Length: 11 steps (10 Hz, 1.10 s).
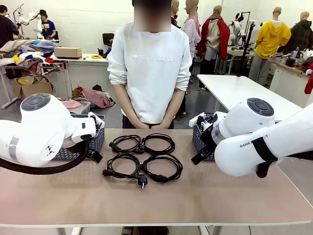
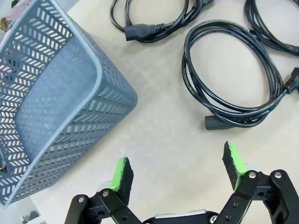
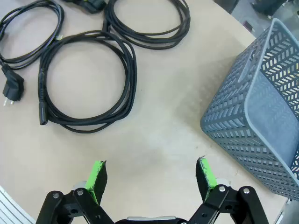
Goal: Organize the cables according to human instructions.
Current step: Pick up a bundle of cables and place it in the basket indicated by the human.
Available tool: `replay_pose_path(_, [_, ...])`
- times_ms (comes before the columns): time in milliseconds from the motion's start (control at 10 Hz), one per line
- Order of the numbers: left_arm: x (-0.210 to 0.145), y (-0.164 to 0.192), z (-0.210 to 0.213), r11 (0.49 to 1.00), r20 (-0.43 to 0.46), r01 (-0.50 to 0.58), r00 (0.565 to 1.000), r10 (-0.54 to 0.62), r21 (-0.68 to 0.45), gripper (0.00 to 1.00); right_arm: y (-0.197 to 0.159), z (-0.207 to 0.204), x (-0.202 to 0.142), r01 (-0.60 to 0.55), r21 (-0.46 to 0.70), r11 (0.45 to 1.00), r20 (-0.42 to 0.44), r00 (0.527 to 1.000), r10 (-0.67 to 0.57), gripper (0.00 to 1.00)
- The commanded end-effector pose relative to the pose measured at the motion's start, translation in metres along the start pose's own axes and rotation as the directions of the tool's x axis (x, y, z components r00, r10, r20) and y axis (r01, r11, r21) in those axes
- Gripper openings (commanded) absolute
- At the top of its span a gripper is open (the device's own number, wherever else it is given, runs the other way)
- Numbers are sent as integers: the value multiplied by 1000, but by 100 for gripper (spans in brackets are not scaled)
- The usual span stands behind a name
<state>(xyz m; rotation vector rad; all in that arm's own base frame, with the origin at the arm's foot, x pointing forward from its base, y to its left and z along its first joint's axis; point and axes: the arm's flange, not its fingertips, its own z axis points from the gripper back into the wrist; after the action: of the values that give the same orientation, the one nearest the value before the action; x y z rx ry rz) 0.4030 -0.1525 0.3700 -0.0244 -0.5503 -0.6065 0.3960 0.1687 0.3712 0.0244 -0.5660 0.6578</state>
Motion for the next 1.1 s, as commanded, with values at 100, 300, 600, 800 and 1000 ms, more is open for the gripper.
replay_pose_path(100, [0,0,0,1000,0,0,1000,0,0,100,0,0,0,0,0,1000,0,1000,0,100])
replay_pose_path(300, [0,0,0,1000,0,0,1000,0,0,100,0,0,0,0,0,1000,0,1000,0,100])
replay_pose_path(600, [0,0,0,1000,0,0,1000,0,0,100,0,0,0,0,0,1000,0,1000,0,100])
replay_pose_path(800, [0,0,0,1000,0,0,1000,0,0,100,0,0,0,0,0,1000,0,1000,0,100])
replay_pose_path(1000, [0,0,0,1000,0,0,1000,0,0,100,0,0,0,0,0,1000,0,1000,0,100])
